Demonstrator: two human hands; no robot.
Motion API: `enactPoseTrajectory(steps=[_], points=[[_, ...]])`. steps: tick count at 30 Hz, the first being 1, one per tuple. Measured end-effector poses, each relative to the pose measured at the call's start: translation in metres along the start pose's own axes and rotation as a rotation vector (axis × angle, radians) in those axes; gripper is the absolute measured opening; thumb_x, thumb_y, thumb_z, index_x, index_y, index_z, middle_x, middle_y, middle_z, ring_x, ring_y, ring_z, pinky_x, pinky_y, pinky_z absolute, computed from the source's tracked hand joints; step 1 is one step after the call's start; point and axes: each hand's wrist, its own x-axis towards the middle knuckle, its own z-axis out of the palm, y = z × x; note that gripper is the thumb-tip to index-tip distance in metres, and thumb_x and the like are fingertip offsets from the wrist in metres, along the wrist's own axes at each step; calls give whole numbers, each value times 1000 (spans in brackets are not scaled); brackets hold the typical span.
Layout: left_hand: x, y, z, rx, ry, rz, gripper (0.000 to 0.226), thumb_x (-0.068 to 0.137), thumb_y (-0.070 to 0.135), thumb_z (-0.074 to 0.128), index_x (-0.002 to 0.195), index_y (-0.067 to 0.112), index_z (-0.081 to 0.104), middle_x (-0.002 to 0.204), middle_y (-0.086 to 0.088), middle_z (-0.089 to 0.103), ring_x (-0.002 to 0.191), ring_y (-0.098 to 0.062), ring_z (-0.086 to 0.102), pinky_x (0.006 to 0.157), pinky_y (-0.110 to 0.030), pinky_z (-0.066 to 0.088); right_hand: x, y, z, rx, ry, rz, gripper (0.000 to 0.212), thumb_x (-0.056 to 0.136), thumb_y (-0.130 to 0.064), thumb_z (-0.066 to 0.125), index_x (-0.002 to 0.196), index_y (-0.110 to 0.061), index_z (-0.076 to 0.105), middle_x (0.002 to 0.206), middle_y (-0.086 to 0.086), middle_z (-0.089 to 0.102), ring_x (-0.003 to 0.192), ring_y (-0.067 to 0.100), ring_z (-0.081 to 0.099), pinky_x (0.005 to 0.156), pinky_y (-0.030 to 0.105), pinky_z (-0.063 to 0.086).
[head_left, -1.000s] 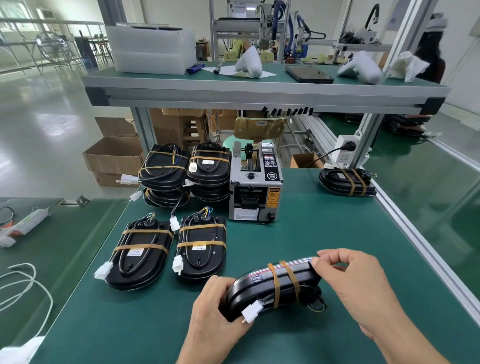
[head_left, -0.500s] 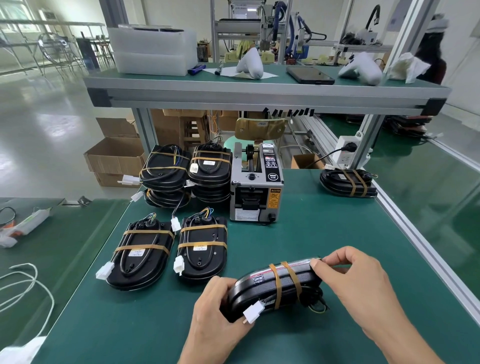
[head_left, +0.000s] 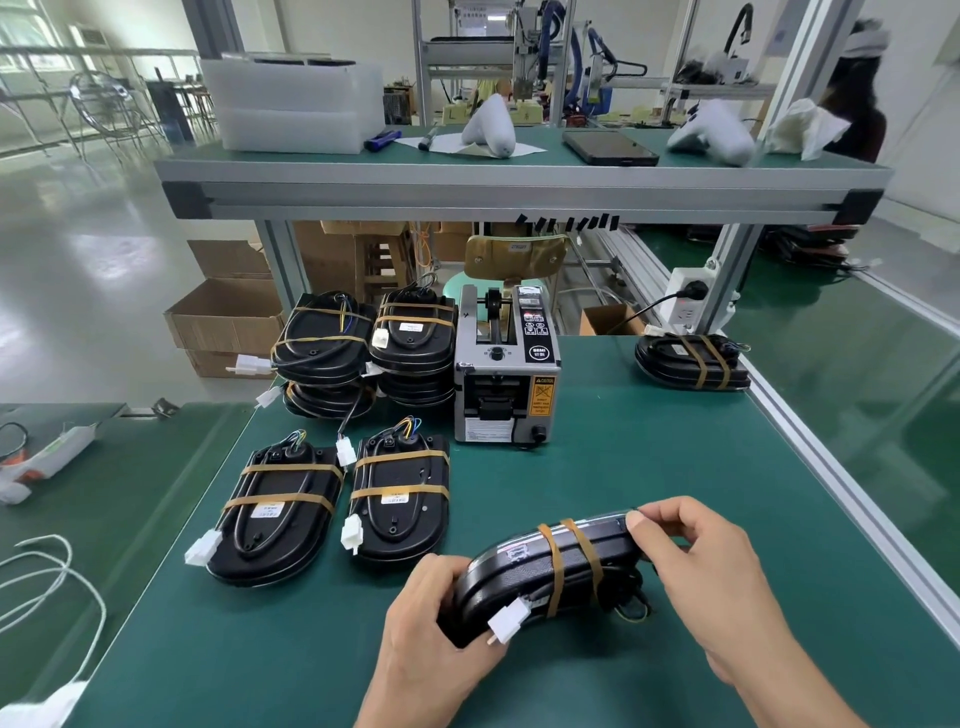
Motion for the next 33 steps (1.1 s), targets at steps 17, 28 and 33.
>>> enactPoseTrajectory(steps=[17, 28, 33], points=[[0, -6, -2, 4, 13, 36, 31, 66, 38, 84, 90, 37, 66, 80, 8, 58, 67, -7, 55, 61, -16, 44, -12, 11, 11, 243, -410, -51, 54, 89, -71, 52, 119, -29, 67, 112, -8, 75, 108, 6, 68, 93, 30, 45], [2, -1, -2, 0, 23, 62, 32, 69, 44, 84, 94, 35, 66, 80, 6, 58, 65, -11, 55, 60, -19, 44, -7, 1, 6, 69, -468, -7, 32, 102, -61, 41, 113, -35, 57, 97, -13, 70, 90, 7, 62, 88, 34, 46], [-1, 6, -4, 26, -69, 26, 57, 63, 42, 91, 115, 46, 68, 88, 9, 56, 75, -8, 61, 70, -12, 46, -2, -29, -4, 3, -453, -95, 26, 100, -59, 45, 103, -38, 59, 90, -14, 68, 85, 5, 61, 80, 29, 46]])
